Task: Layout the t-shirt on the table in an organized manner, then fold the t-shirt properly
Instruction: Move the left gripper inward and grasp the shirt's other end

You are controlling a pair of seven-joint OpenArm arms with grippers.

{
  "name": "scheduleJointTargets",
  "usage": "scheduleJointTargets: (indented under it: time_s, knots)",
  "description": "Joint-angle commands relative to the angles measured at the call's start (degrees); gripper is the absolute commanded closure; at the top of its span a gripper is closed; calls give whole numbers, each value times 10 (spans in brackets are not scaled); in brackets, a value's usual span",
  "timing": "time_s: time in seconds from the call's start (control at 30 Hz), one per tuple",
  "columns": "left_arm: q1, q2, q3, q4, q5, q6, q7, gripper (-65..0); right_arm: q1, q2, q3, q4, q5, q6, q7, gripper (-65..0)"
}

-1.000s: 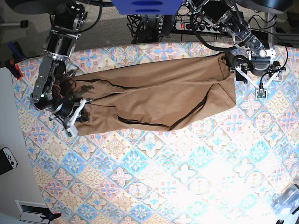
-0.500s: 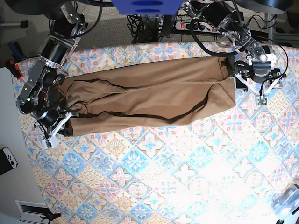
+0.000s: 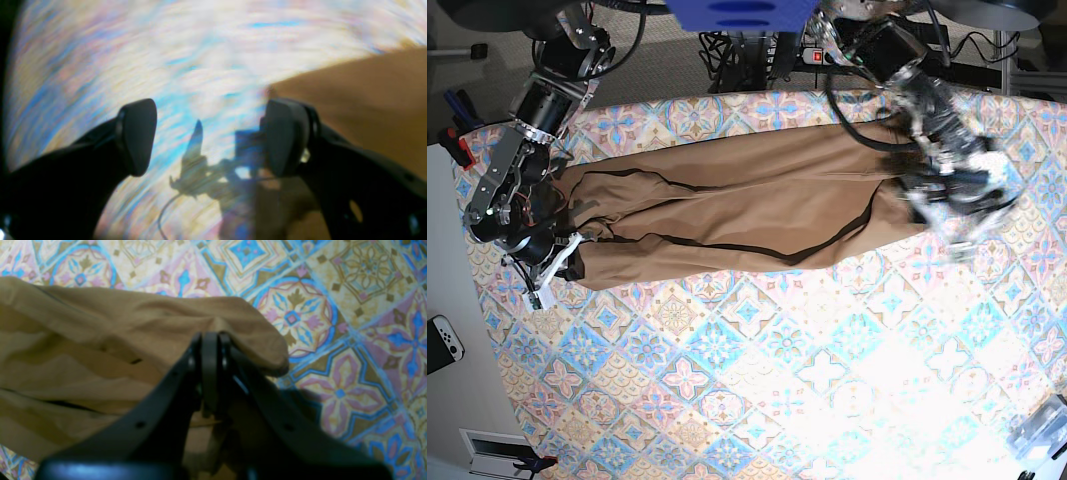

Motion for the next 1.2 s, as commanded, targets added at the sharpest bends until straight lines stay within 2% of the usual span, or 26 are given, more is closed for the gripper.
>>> scheduleJointTargets:
  time_s: [0.0,0.13,0.2,0.47,0.6,0.87,1.17]
  knots:
    - [-5,-4,26,-3,10,3,-9,-497,12,9,1,9,12,1,11,0]
    - [-6,-21,126,-70,45,3,-10,-497,12,9,1,10,12,1,14,0]
    - [-16,-29,144,-95,52,3,-10,-497,12,9,2,10,12,1,11,0]
    - [-59,-64,147,-205,51,3,-10,-497,12,9,5,11,12,1,11,0]
    - [-59,-67,146,-191,50,3,-10,-497,14,9,5,11,12,1,12,0]
    - [-17,-48,147,-61,50,3,-8,-497,12,-11,5,11,12,1,11,0]
    - [14,-48,147,-121,53,3,-9,-496,11,-11,5,11,12,1,11,0]
